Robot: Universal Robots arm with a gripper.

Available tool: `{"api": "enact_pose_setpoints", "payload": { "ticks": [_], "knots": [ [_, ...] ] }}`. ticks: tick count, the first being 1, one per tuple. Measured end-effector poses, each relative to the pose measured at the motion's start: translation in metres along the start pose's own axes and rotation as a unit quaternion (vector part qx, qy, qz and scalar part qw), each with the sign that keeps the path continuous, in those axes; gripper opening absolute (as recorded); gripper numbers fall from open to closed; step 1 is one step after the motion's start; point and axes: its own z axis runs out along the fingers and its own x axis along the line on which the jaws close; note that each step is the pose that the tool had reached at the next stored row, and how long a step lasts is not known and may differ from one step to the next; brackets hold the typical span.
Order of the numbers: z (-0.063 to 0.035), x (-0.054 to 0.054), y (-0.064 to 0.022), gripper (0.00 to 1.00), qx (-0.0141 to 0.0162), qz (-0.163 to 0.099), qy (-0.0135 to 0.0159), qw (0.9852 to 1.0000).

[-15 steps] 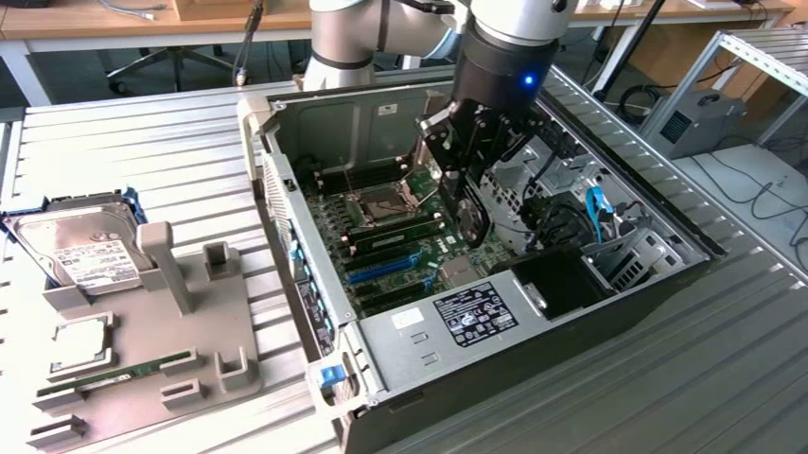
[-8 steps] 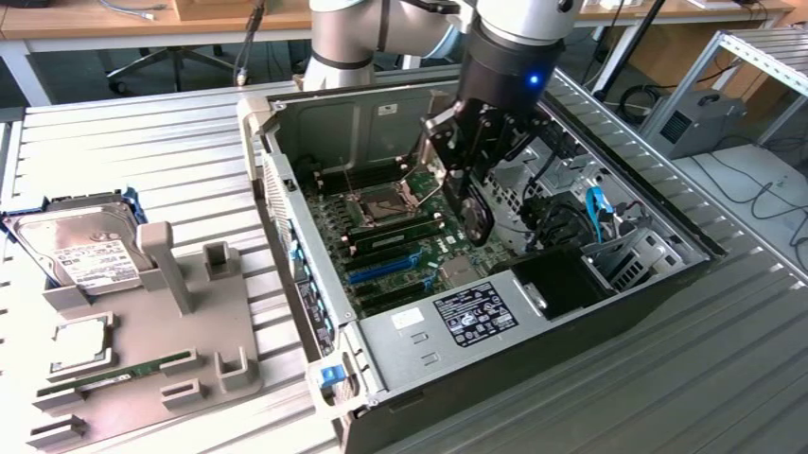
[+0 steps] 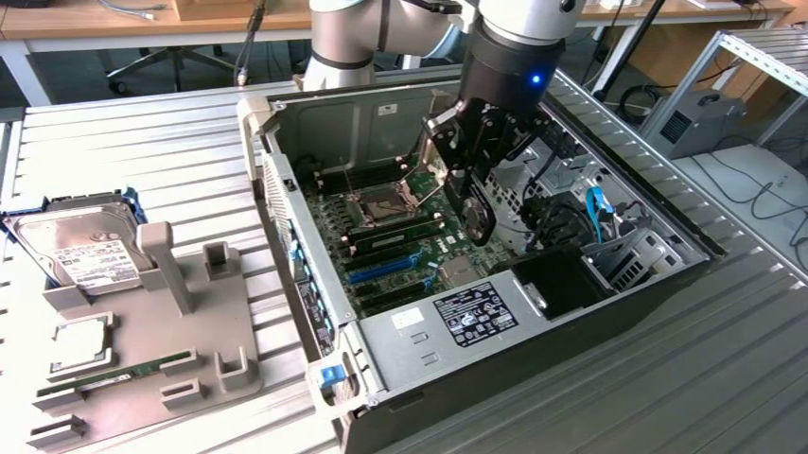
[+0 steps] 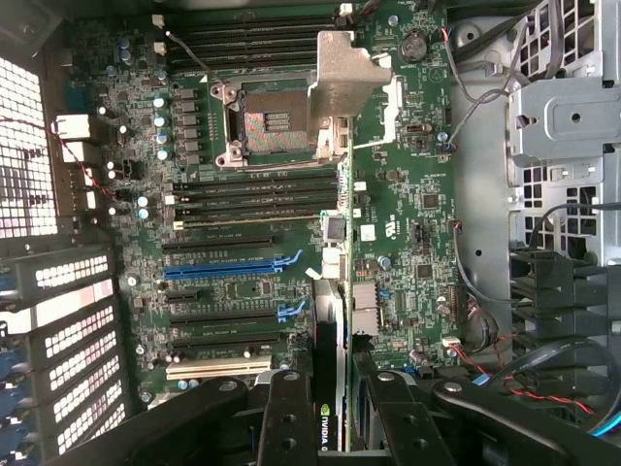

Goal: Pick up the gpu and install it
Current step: 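Insert the gpu into the slot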

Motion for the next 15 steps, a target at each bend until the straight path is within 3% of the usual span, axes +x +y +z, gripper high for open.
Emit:
{"api": "enact_pose_setpoints", "payload": {
  "ticks": [15],
  "knots": [
    [0.0000, 0.0000, 0.0000, 0.26, -0.0003, -0.013, 0.0000, 0.9999]
  ]
}}
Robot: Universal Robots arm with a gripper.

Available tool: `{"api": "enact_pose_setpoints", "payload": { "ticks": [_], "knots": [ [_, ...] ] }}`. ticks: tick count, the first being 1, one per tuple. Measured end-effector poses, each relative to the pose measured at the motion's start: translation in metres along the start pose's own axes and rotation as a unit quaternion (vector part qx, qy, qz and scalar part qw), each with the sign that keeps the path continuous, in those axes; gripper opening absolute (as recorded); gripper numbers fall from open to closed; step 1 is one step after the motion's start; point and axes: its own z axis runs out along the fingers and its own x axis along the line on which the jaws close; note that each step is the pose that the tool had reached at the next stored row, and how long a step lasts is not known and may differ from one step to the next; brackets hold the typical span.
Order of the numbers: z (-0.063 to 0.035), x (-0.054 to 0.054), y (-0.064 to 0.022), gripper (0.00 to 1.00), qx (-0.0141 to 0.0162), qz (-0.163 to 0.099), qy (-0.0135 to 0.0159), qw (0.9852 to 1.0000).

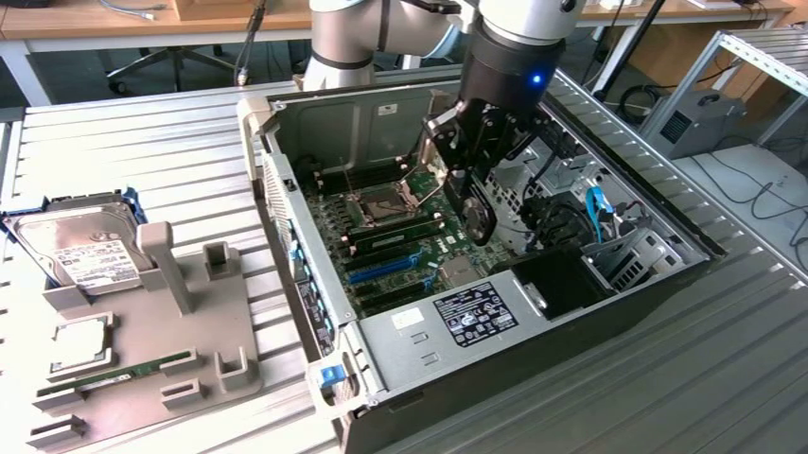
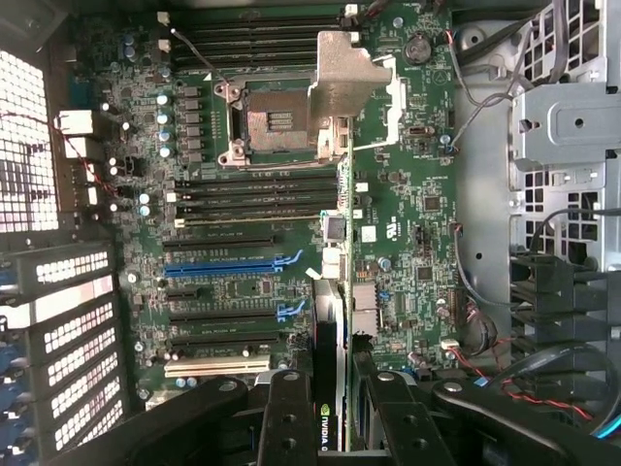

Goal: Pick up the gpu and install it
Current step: 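Insert the gpu into the slot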

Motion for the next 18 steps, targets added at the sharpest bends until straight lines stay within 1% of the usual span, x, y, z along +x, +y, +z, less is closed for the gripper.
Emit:
{"api": "enact_pose_setpoints", "payload": {
  "ticks": [5, 10, 14, 18],
  "knots": [
    [0.0000, 0.0000, 0.0000, 0.26, -0.0007, -0.024, 0.0000, 0.9997],
    [0.0000, 0.0000, 0.0000, 0.26, -0.0015, -0.053, 0.0000, 0.9986],
    [0.0000, -0.0001, 0.0000, 0.26, -0.0022, -0.078, 0.0000, 0.9970],
    [0.0000, 0.0000, 0.0000, 0.26, -0.0027, -0.096, 0.0000, 0.9954]
  ]
}}
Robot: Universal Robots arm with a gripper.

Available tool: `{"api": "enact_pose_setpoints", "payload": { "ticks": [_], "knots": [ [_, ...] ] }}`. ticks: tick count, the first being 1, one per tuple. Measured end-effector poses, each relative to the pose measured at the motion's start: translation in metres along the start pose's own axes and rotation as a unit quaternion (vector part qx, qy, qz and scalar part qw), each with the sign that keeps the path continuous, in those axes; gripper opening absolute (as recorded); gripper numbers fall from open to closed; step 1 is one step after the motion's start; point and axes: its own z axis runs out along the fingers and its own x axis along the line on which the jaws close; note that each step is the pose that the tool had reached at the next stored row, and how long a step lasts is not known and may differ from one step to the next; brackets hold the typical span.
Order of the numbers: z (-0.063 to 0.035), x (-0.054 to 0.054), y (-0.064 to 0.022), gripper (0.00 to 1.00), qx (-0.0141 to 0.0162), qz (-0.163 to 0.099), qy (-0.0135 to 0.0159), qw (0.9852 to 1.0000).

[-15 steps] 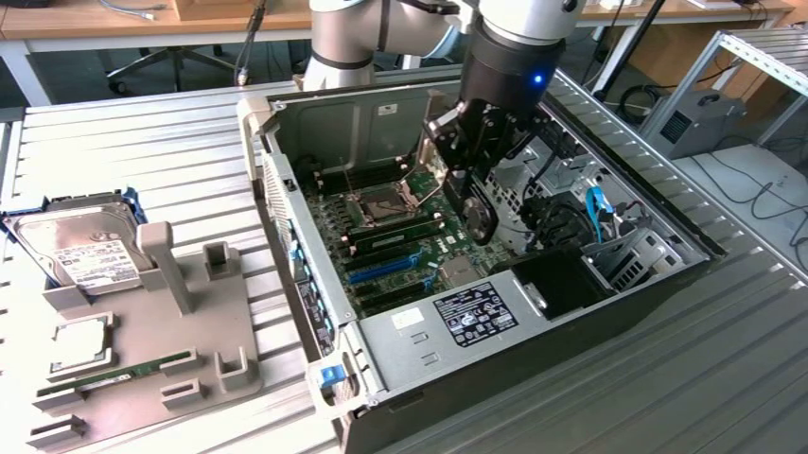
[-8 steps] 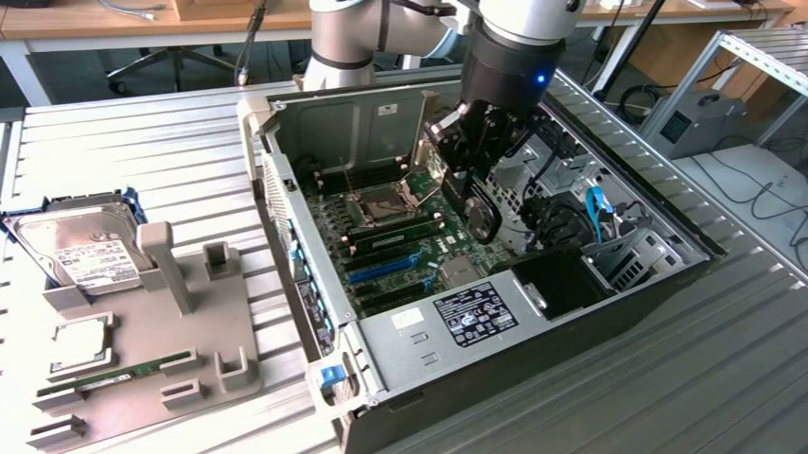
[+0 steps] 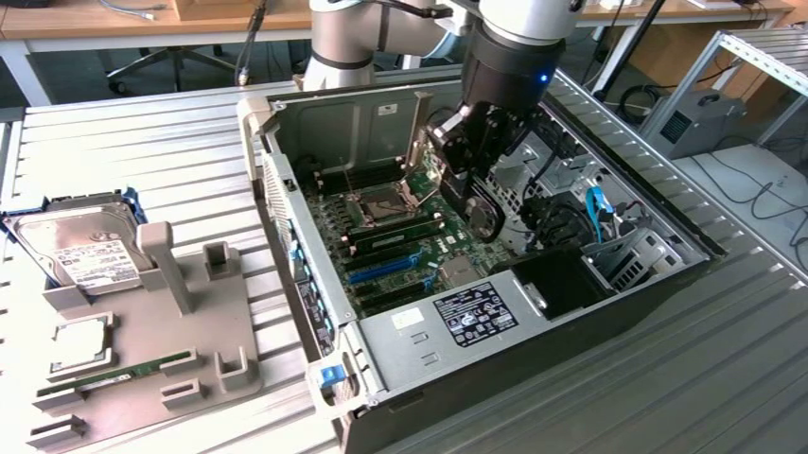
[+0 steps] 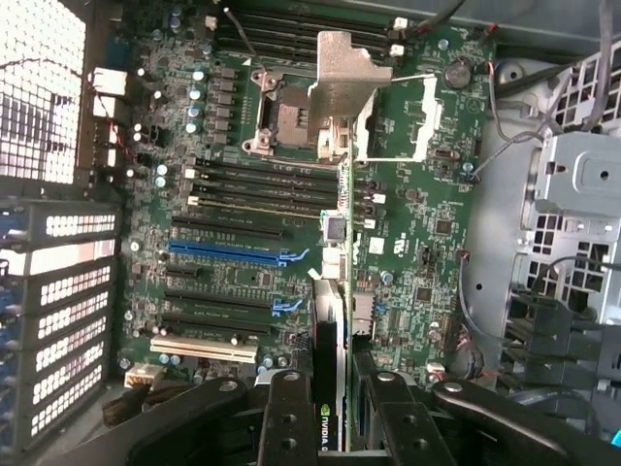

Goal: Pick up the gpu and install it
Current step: 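Insert the gpu into the slot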

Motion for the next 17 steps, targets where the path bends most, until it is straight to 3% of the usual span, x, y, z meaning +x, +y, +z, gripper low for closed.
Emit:
{"api": "enact_pose_setpoints", "payload": {
  "ticks": [8, 17],
  "knots": [
    [0.0000, 0.0000, 0.0000, 0.26, -0.0008, -0.030, 0.0000, 0.9996],
    [0.0000, 0.0000, 0.0000, 0.26, -0.0017, -0.064, 0.0000, 0.9980]
  ]
}}
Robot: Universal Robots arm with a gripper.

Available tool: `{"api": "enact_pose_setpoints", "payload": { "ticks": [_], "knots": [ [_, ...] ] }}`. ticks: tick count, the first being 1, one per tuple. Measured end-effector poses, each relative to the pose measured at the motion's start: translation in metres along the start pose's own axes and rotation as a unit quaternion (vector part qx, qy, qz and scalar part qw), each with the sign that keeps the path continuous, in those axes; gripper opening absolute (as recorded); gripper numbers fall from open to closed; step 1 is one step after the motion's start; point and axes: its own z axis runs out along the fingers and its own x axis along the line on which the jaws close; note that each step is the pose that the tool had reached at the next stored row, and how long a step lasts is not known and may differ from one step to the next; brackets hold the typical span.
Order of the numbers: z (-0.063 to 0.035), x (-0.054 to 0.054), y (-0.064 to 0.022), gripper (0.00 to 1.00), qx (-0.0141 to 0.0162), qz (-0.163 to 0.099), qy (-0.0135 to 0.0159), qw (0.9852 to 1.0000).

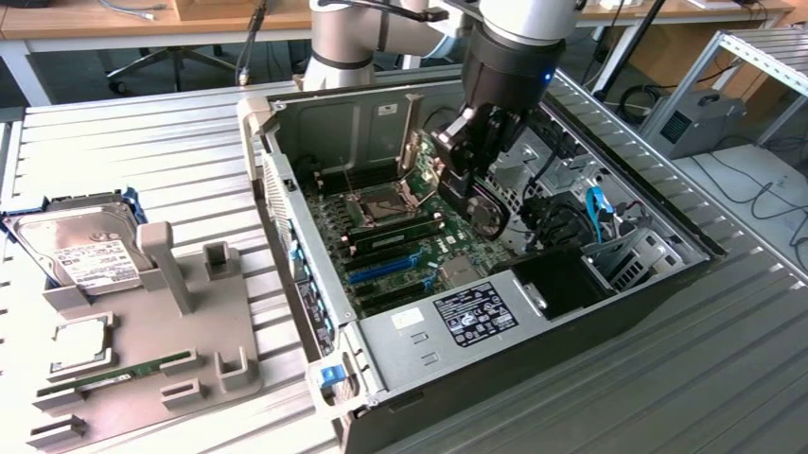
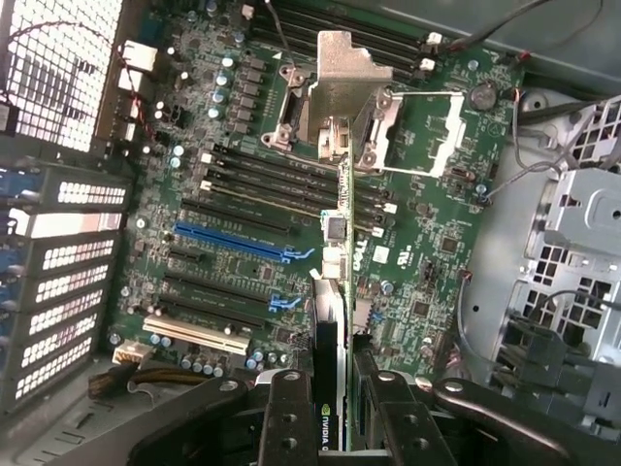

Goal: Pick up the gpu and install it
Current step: 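Insert the gpu into the slot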

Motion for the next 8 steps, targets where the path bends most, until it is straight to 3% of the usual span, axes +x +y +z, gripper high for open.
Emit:
{"api": "enact_pose_setpoints", "payload": {
  "ticks": [8],
  "knots": [
    [0.0000, 0.0000, 0.0000, 0.26, -0.0006, -0.023, 0.0000, 0.9997]
  ]
}}
